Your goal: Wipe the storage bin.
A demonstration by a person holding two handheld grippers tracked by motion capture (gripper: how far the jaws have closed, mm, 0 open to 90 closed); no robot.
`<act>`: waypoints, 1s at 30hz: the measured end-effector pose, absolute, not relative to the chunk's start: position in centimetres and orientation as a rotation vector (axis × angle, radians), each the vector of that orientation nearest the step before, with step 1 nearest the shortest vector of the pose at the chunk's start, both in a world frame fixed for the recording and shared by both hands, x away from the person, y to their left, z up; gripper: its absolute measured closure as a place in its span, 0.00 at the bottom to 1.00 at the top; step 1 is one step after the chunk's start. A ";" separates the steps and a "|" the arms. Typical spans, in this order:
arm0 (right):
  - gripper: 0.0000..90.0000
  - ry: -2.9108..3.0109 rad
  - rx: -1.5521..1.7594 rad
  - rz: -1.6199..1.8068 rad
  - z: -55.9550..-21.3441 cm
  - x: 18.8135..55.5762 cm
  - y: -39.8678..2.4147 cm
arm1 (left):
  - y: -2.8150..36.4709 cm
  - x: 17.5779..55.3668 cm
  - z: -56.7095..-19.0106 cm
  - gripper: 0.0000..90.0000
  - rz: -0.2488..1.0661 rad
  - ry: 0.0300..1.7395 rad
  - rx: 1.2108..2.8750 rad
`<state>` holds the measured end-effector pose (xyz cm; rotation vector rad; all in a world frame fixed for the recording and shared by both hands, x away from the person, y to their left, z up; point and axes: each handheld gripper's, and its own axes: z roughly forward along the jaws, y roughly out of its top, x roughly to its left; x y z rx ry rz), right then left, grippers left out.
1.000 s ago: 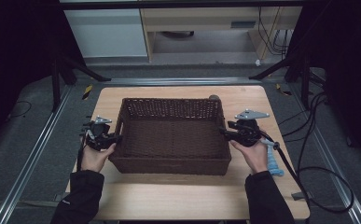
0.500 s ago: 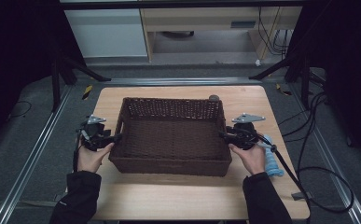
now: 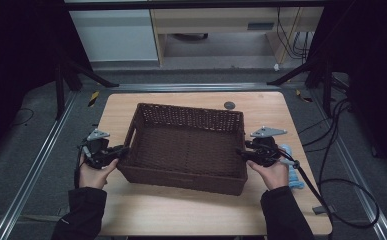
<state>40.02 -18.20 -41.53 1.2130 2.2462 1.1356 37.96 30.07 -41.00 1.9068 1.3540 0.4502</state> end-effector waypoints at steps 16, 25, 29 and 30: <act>0.59 2.157 1.214 1.136 -42.0 41.8 -17.6 | 30.7 39.2 -41.0 0.80 0.482 1.359 1.857; 0.58 2.186 1.258 1.088 -41.5 40.3 -17.4 | 31.2 38.4 -41.1 0.82 0.472 1.390 1.850; 0.56 2.240 1.237 1.055 -40.8 40.1 -17.3 | 30.7 38.7 -41.0 0.88 0.523 1.388 1.875; 0.57 2.234 1.231 1.071 -40.6 40.2 -17.4 | 30.7 39.1 -41.0 0.89 0.537 1.395 1.879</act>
